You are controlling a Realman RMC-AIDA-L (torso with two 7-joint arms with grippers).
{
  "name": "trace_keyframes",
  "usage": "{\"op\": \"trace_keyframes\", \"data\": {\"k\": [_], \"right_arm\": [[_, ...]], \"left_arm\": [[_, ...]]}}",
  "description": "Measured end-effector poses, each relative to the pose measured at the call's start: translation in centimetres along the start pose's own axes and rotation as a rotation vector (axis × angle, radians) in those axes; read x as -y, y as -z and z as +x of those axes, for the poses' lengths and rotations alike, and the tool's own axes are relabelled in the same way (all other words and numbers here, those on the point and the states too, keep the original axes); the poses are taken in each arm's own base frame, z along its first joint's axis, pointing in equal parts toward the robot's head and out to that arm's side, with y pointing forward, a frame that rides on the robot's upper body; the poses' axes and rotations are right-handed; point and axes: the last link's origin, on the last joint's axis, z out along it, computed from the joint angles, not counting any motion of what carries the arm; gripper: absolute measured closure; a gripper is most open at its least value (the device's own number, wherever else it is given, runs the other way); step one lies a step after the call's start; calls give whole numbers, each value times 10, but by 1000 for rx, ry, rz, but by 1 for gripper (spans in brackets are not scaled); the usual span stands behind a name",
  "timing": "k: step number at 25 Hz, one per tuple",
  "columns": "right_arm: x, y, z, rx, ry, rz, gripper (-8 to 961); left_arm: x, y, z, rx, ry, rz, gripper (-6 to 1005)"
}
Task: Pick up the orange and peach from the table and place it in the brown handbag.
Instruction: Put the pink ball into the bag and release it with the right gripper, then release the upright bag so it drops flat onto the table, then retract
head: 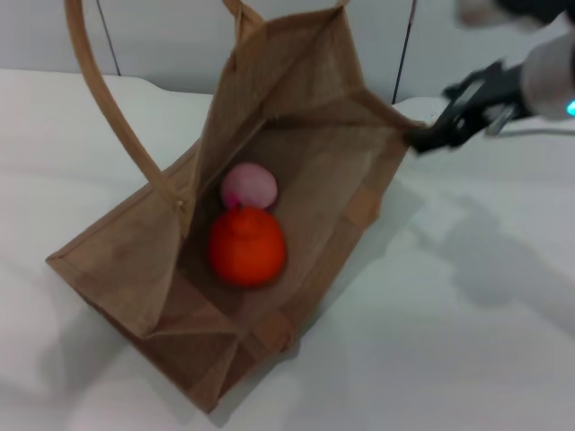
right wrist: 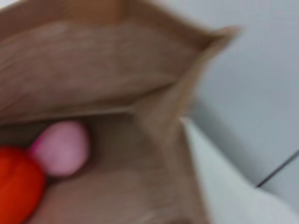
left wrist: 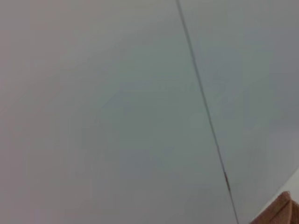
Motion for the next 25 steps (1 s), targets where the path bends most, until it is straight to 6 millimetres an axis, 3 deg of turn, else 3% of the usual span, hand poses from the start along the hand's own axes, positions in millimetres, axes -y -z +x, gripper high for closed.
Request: {"op": "trace_keyframes", "data": {"k": [6,9,19,25], "right_arm": [[47,11,13,108,-148,117,131],[61,12,23,108,-201,137,132],[63,-8,25,52,-212,95,132],[64,-11,25,63,-211,106,132]], "left_arm": [[3,-4,-3,-16,29,-13,846],[2,-7,-4,-25,24,-31,845],[-5,-16,2,-87,62,-120,843],[-3,-20,3,-152,105,-158,575]]}}
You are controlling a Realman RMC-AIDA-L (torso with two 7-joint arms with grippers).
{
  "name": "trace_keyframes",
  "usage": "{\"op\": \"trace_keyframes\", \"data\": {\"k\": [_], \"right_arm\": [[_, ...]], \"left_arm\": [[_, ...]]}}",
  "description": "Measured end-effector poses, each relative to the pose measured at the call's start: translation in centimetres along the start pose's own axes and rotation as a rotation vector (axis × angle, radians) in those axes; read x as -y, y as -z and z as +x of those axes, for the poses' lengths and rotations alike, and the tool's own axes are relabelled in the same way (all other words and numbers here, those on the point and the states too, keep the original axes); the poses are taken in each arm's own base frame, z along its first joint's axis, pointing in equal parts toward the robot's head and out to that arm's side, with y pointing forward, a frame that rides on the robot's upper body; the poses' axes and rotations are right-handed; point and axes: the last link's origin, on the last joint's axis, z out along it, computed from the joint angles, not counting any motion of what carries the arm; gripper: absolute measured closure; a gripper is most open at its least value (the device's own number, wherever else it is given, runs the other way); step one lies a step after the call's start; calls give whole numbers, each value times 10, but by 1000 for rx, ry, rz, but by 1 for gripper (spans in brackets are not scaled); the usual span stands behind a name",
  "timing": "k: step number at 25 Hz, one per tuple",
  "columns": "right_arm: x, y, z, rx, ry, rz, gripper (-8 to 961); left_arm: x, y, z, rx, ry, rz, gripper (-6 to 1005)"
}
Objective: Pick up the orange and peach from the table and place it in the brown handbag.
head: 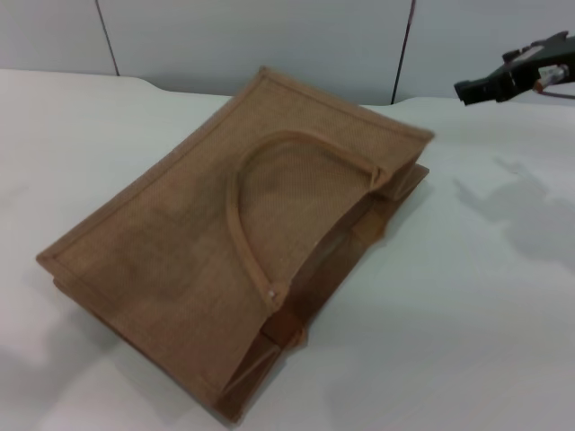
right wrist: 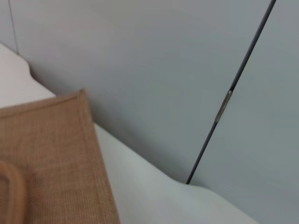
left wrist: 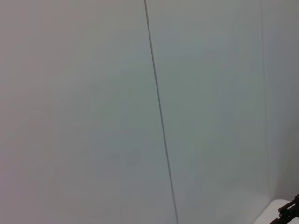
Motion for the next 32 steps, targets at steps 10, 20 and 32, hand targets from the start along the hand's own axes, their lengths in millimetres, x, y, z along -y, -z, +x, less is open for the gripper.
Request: {"op": "trace_keyframes", "data": {"k": [10,20,32], "right_arm": [[12,4,10,296,-15,62,132],[0,-15,43,483,46,317,132],[6,-42,84,514,-71,585,132]], "left_arm": [[19,-2,-67,-277,-22,-4,137],[14,-27,-168,-425,50,154,129],[1,-57,-219,-385,74,447,159]]}}
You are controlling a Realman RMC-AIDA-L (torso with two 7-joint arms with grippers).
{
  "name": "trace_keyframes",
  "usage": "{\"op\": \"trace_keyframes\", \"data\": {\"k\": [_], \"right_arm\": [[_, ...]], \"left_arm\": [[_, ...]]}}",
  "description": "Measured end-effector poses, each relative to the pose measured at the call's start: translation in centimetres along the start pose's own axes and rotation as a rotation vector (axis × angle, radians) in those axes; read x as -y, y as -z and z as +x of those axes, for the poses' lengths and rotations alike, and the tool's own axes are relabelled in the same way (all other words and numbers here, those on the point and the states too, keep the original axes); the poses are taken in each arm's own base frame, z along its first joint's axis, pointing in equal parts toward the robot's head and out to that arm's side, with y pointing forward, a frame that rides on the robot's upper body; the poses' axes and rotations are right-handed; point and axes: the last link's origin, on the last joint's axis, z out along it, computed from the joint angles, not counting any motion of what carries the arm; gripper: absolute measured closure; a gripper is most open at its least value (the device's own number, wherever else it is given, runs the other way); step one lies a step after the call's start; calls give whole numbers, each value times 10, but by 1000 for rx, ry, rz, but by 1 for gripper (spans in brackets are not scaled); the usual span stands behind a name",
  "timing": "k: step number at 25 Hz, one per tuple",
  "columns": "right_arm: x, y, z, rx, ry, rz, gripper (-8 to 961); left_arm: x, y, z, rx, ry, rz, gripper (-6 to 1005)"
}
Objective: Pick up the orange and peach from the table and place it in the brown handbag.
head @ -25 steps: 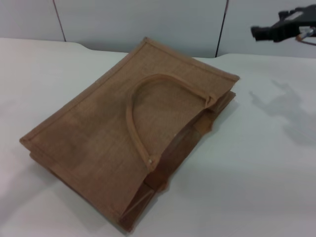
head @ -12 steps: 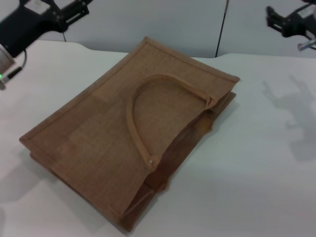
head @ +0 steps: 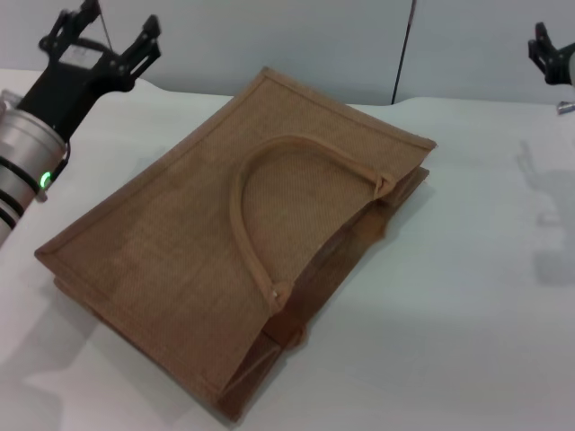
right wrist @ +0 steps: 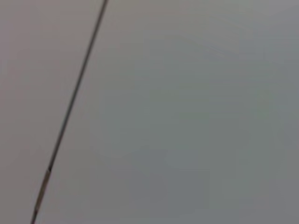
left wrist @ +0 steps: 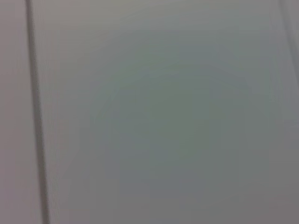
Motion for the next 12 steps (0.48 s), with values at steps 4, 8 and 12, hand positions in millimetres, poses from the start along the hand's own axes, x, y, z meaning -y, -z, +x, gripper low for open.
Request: {"op": "trace_keyframes", "data": {"k": [4,8,12], "right_arm": [[1,-6,12,-38,-35,2,132],[1,-4,18,-24,-30,27,132],[2,-2,18,25,22,66,132]], "left_arm": [[1,3,-10,21,19,108,168],[6,7,-17,50,53,182,178],[9,10,-24,91,65,209,188]]}}
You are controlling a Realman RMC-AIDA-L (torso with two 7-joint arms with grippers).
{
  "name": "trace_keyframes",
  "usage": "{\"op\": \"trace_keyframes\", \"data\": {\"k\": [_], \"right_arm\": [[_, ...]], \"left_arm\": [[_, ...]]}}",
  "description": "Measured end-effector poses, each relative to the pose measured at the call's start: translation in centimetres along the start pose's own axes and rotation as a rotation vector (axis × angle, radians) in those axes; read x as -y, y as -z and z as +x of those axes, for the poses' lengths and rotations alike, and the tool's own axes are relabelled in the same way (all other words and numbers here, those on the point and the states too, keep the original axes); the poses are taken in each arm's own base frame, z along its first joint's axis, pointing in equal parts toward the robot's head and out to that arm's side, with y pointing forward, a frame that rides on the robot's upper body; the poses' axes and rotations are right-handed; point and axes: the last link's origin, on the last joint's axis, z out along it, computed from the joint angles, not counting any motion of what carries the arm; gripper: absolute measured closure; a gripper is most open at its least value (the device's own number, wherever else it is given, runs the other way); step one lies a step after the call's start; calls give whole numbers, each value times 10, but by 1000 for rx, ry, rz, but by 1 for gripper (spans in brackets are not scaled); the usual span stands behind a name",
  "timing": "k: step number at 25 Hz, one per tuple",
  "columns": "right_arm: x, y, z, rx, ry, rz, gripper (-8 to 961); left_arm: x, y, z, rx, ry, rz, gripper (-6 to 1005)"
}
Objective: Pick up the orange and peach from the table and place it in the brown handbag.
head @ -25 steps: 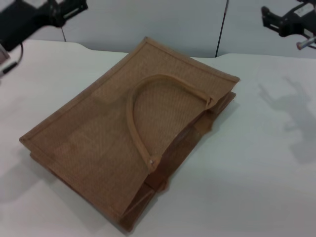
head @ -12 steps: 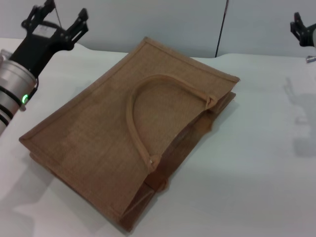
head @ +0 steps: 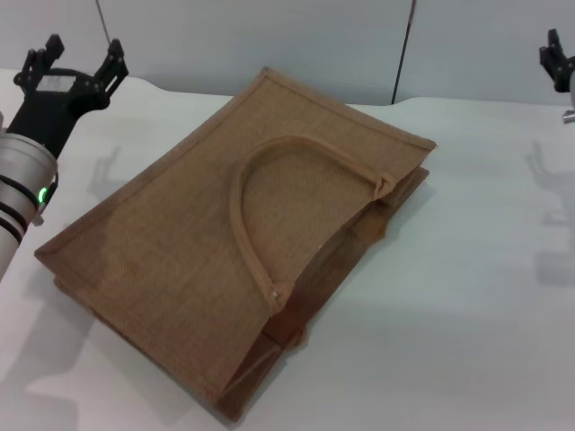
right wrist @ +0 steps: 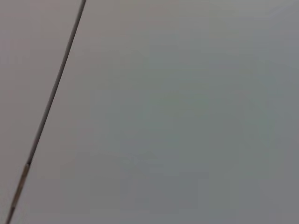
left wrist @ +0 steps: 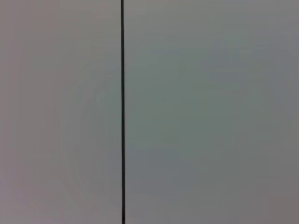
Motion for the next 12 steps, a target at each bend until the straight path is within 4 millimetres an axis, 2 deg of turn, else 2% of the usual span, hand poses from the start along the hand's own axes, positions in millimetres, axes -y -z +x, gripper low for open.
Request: {"op": "trace_keyframes", "data": {"k": [12], "right_arm": [[4,-5,-2,14,33,20,132]], "left_arm": [[5,1,-3,28,-6,15,222]]}}
